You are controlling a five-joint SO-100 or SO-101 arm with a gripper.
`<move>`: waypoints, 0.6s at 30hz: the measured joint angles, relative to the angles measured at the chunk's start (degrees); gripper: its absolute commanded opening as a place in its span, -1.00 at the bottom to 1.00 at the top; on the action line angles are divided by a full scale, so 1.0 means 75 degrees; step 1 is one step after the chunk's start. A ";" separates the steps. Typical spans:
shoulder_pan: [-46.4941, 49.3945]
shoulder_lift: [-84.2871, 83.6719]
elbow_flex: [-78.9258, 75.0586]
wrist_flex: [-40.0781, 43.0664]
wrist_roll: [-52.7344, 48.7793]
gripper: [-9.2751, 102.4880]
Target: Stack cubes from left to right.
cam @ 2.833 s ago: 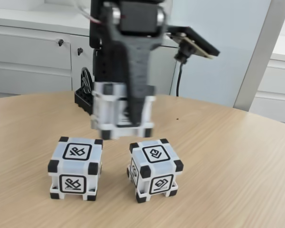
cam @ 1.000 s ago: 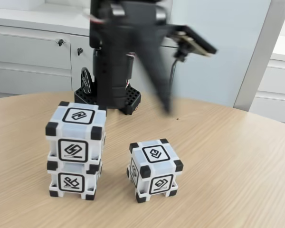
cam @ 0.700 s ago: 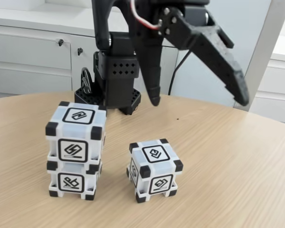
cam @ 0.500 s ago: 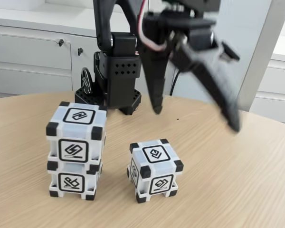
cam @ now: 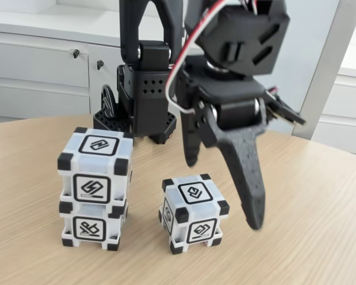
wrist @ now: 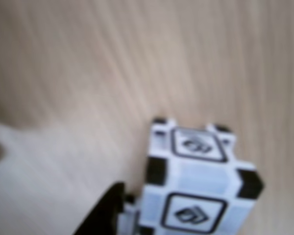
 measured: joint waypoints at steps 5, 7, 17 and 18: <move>0.0000 -0.0234 0.0000 -0.0445 0.0480 -0.11; 0.0000 -0.0328 0.0000 -0.0492 0.0750 -0.11; 0.0000 -0.0844 0.0000 -0.0492 0.2051 -0.41; 0.0000 -0.0891 0.0000 -0.0492 0.2109 -0.50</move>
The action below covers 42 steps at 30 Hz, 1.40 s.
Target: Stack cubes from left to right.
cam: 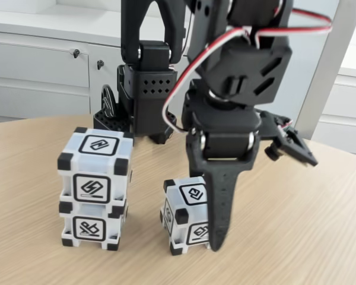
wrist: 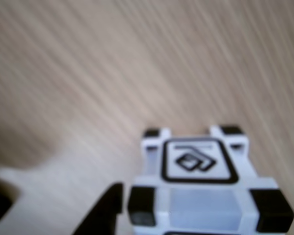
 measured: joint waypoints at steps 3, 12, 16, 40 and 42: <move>0.0000 -0.0070 0.0000 0.0000 0.0035 -0.69; 0.0000 -0.0070 0.0000 0.0000 0.0059 -0.83; 0.0000 0.0094 0.0000 0.0000 -0.0012 -0.83; 0.0000 0.4594 -0.1793 0.1430 -0.1805 -0.83; 0.0000 0.4605 -0.2004 0.2121 -0.1711 -0.83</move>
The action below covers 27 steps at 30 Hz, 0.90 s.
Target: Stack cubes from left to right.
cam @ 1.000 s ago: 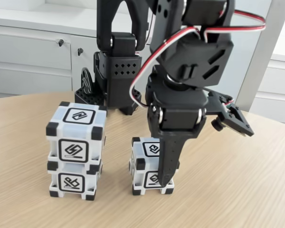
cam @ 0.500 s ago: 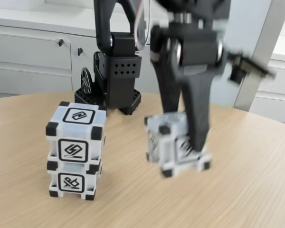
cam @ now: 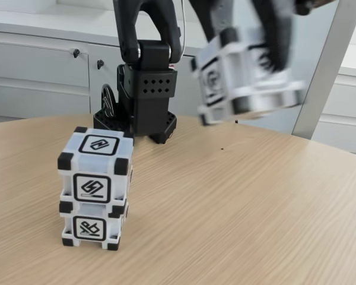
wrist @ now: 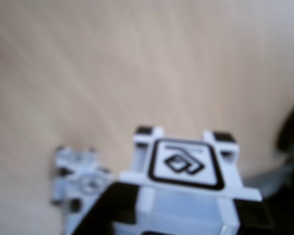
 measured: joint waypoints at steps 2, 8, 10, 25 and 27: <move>0.0000 0.0000 -0.0340 0.0633 0.0023 -0.83; 0.0691 0.0012 -0.1699 0.1840 0.0105 -0.83; 0.1219 0.0012 -0.2016 0.1875 0.0105 -0.83; 0.2754 -0.1313 -0.2133 0.1910 -0.0363 -0.83; 0.2754 -0.1406 -0.2133 0.1934 -0.0363 -0.83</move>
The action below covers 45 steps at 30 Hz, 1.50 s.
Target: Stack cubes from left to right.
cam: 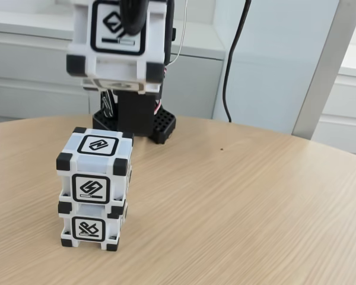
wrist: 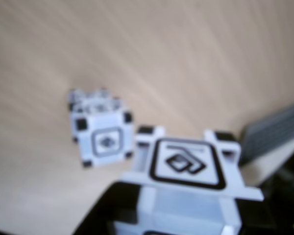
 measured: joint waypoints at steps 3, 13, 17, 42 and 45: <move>0.0035 -0.0070 0.0000 0.0059 -0.0023 -0.83; 0.0070 -0.0070 0.0492 0.0059 -0.0164 -0.83; 0.0047 -0.0082 0.1477 0.0059 -0.0164 -0.83; 0.1242 -0.0082 0.1863 0.0059 -0.0270 -0.83; 0.1207 -0.0082 0.1863 0.0059 -0.0293 -0.83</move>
